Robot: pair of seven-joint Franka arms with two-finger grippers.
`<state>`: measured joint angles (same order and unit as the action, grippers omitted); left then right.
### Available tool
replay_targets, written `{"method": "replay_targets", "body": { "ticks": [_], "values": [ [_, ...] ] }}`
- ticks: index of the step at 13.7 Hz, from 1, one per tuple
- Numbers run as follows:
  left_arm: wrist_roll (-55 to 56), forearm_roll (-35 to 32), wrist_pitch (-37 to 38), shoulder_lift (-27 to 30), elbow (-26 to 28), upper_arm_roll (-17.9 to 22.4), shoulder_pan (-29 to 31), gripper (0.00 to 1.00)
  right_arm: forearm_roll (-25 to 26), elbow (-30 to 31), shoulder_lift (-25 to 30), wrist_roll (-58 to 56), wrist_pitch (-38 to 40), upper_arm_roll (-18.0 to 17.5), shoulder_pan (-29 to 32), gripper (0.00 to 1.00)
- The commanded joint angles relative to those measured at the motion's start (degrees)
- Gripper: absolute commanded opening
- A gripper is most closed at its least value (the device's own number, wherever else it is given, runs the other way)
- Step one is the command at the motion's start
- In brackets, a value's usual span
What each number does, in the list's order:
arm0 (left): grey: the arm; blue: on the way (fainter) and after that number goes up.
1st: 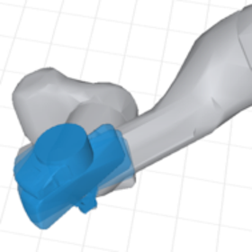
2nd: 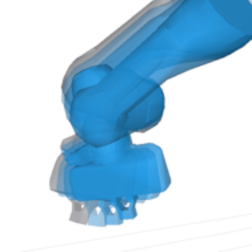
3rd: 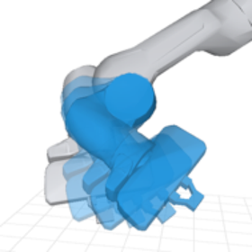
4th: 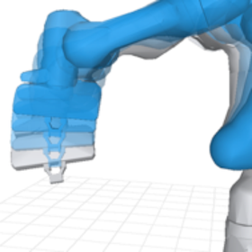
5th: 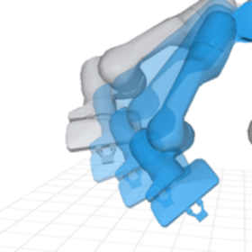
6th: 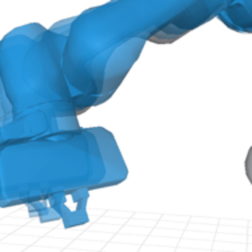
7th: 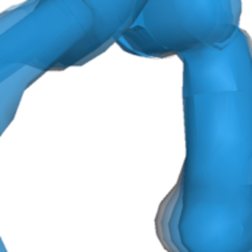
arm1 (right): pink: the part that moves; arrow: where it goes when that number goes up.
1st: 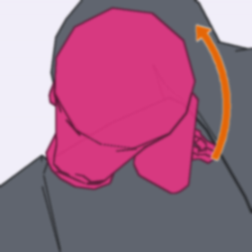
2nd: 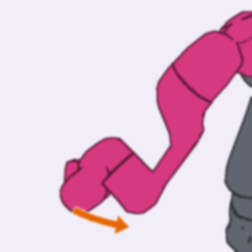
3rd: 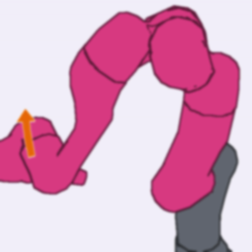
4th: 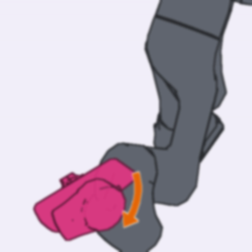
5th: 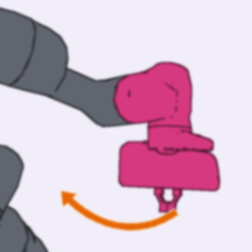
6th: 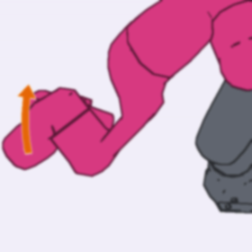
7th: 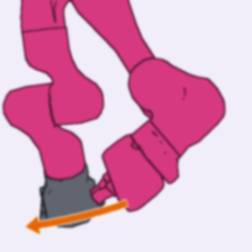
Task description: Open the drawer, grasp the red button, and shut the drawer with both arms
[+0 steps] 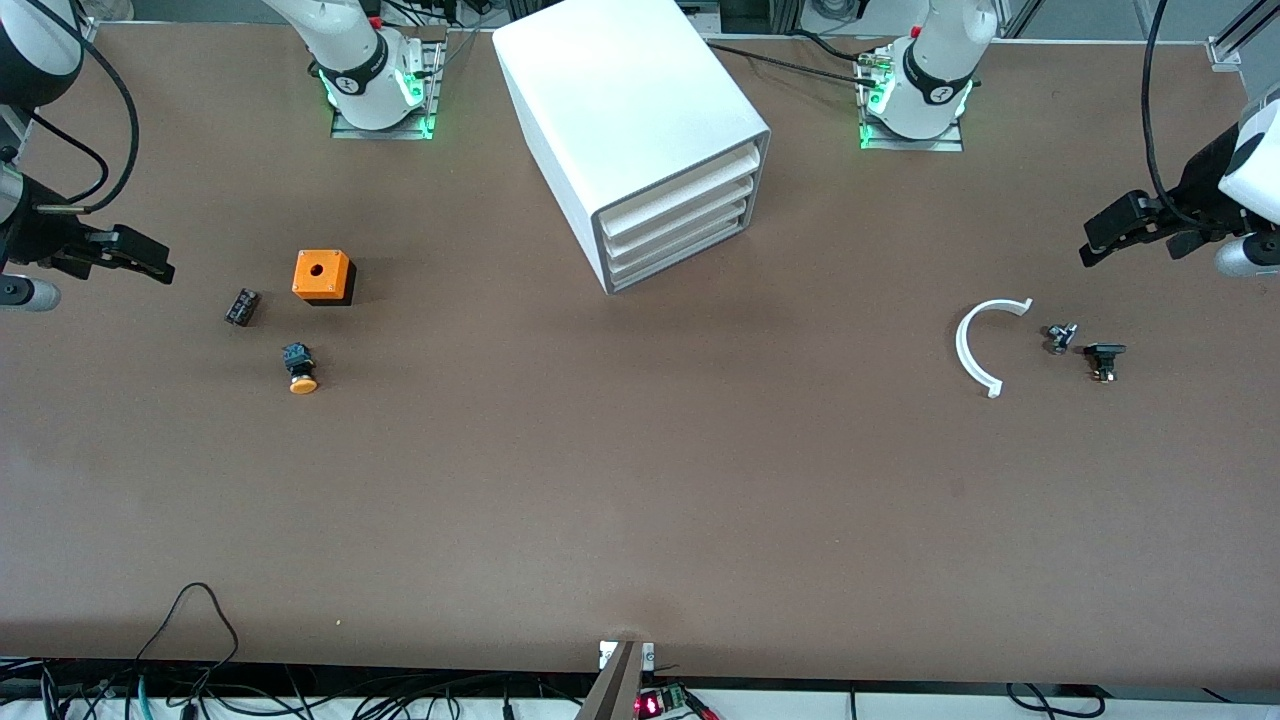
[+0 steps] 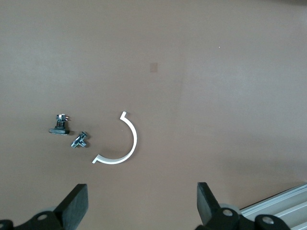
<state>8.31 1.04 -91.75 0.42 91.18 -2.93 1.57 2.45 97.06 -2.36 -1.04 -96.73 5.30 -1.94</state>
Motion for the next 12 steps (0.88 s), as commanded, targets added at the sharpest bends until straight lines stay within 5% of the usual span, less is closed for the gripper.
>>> {"method": "replay_targets", "body": {
  "ticks": [1,12],
  "values": [
    [-1.2,-1.1,-1.0,-0.2,-0.9,-0.4,-0.2,1.00,-0.8,0.6,1.1,-0.2,0.1,-0.1,-0.3,1.00],
    [-1.0,-0.8,-0.8,-0.5,-1.5,-0.2,-0.2,1.00,-0.8,0.6,1.1,-0.2,0.1,-0.1,-0.3,1.00]
  ]
}}
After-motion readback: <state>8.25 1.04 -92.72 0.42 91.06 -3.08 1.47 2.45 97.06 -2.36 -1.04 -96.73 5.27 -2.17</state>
